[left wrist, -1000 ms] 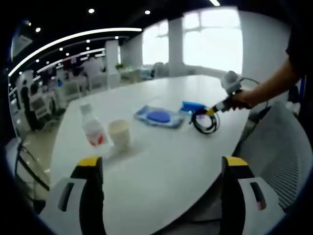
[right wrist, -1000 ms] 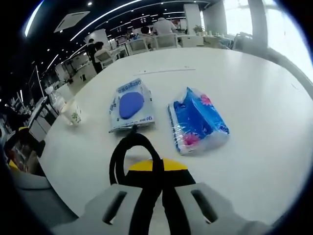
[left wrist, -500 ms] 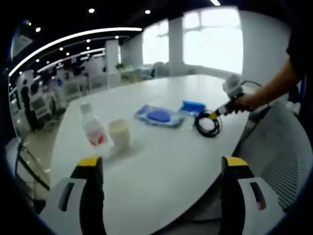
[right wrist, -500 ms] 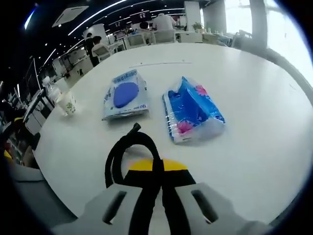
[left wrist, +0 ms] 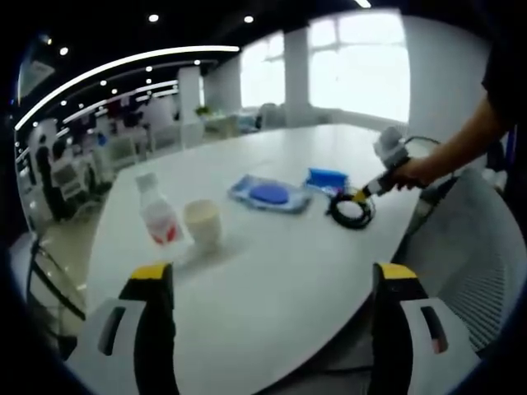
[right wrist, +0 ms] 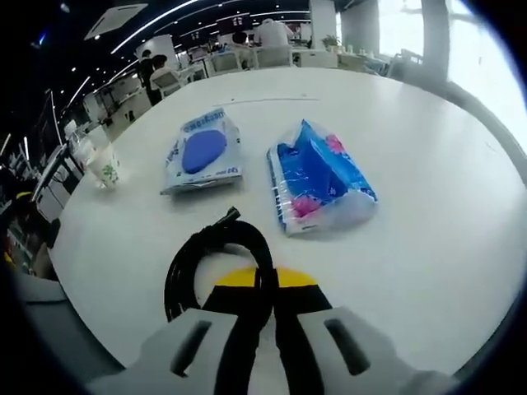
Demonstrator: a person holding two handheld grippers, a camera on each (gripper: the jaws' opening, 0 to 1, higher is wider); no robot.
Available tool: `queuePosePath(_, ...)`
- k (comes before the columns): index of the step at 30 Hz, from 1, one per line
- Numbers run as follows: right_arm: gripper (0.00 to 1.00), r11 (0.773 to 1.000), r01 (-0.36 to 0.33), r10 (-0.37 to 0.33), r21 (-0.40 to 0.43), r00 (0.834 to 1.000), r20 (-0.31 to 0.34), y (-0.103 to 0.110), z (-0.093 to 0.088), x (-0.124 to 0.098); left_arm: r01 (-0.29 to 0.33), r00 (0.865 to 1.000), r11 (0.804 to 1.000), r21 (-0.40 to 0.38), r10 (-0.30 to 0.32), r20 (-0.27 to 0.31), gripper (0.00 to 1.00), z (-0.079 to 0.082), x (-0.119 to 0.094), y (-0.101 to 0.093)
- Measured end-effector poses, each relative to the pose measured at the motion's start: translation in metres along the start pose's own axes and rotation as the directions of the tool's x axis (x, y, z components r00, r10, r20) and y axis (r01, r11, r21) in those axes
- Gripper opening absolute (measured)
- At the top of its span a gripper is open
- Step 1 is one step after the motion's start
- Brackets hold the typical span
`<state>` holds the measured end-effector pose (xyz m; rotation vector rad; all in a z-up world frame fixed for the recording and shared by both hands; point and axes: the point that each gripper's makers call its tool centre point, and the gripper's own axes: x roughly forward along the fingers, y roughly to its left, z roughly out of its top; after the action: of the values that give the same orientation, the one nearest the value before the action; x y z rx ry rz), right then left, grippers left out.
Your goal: Arrange the tabletop items into an orderly group along one side of the table until the central work area is clear of visible clutter.
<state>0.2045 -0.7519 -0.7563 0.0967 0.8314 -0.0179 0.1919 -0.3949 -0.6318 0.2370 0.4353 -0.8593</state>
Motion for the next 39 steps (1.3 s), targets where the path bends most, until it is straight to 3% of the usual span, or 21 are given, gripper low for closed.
queuePosePath(10,0.09,1.000,0.002,-0.002,0.008,1.000,0.020,-0.002,0.000,-0.003,0.000,1.000,1.000,0.013,0.000,-0.008,0.98,-0.001,0.001,-0.001)
queuePosePath(20,0.30,0.999,-0.023,0.021,0.047,0.998,0.054,0.008,0.003,-0.011,0.007,1.000,1.000,0.007,-0.007,-0.027,0.99,-0.004,0.002,-0.001)
queuePosePath(23,0.38,0.997,-0.037,0.032,0.062,0.997,0.072,0.012,0.008,-0.015,0.016,0.999,0.998,0.061,-0.014,-0.029,1.00,-0.005,0.004,0.001)
queuePosePath(25,0.45,0.997,-0.038,0.031,0.069,0.995,0.098,0.013,0.014,-0.018,0.018,0.998,0.999,0.031,-0.016,-0.058,1.00,-0.011,0.006,0.004)
queuePosePath(32,0.61,0.994,-0.059,0.045,0.095,0.989,0.144,0.019,0.028,-0.028,0.039,0.998,0.996,0.086,-0.035,-0.052,1.00,-0.001,0.011,0.003)
queuePosePath(39,0.73,0.984,-0.101,0.074,0.149,0.982,0.173,0.030,0.036,-0.034,0.065,0.998,0.989,0.131,-0.061,-0.033,1.00,0.025,0.017,0.004)
